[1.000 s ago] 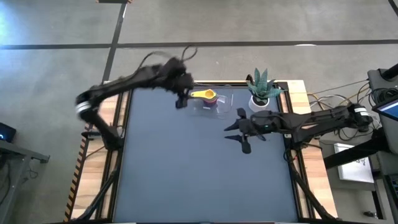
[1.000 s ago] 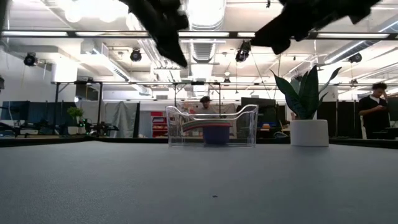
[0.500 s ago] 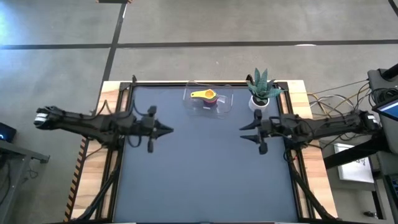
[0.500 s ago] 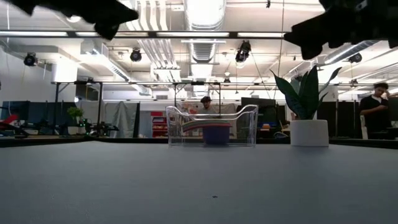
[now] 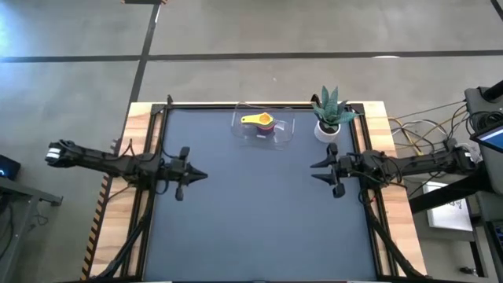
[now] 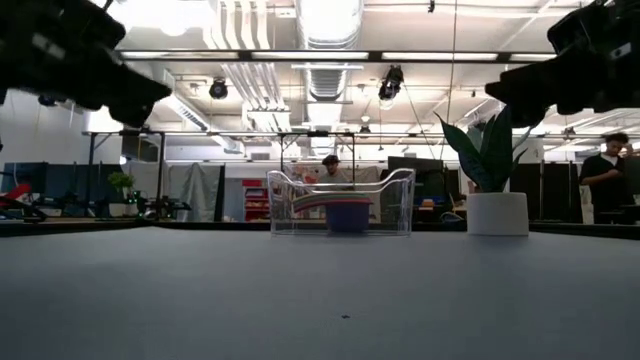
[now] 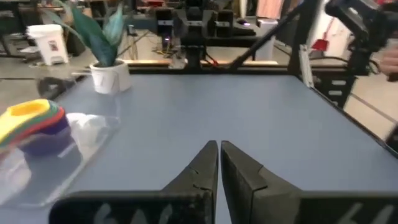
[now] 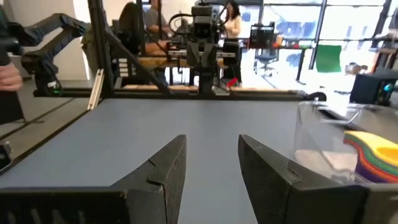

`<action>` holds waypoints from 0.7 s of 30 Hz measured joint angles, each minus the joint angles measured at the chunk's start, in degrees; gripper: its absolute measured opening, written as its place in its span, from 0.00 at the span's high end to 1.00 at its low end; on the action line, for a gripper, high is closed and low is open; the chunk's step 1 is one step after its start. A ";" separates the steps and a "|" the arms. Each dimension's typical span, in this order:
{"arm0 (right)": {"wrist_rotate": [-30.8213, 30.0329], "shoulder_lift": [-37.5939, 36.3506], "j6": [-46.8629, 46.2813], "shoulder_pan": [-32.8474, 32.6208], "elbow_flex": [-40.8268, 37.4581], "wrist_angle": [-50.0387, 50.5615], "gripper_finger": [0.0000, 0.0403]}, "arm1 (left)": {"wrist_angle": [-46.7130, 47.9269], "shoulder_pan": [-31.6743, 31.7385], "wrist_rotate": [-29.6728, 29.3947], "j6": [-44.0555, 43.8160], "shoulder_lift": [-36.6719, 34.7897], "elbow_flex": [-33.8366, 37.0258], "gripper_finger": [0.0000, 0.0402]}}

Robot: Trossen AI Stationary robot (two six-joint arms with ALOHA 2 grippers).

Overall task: Nest measuring cups in basket
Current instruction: Return to Home Position

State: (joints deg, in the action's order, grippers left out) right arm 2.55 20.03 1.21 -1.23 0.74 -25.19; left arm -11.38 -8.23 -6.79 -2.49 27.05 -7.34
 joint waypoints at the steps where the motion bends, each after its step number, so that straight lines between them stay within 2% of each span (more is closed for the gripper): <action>1: 0.30 -0.49 -0.22 0.00 0.00 1.21 0.66 | -0.28 0.00 0.74 0.00 -1.14 1.37 1.00; 5: 1.39 -1.79 -0.41 0.00 -0.03 3.01 0.70 | -1.95 0.00 2.27 0.63 -6.92 6.71 1.00; 9: 1.43 -4.25 1.50 0.00 -0.03 2.64 0.80 | 4.83 0.00 4.28 0.73 -13.19 6.38 1.00; 14: 1.95 -13.06 4.82 0.00 -0.06 6.33 0.96 | 12.30 0.00 8.05 2.13 -23.24 4.97 1.00; 17: 1.94 -19.95 4.87 0.03 -0.08 14.29 0.97 | 15.85 -0.01 8.48 2.64 -27.05 4.34 1.00; 19: 2.67 -20.02 5.67 0.01 -0.07 14.71 0.98 | 15.33 -0.02 9.84 4.68 -26.80 4.31 1.00; 21: 3.77 -19.52 7.25 0.03 -0.10 14.29 0.98 | 10.81 0.21 10.22 4.66 -27.07 5.65 1.00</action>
State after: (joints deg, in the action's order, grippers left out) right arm 6.31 0.51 8.46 -1.20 0.64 -10.90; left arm -0.57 -8.02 3.44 2.17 -0.02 -1.69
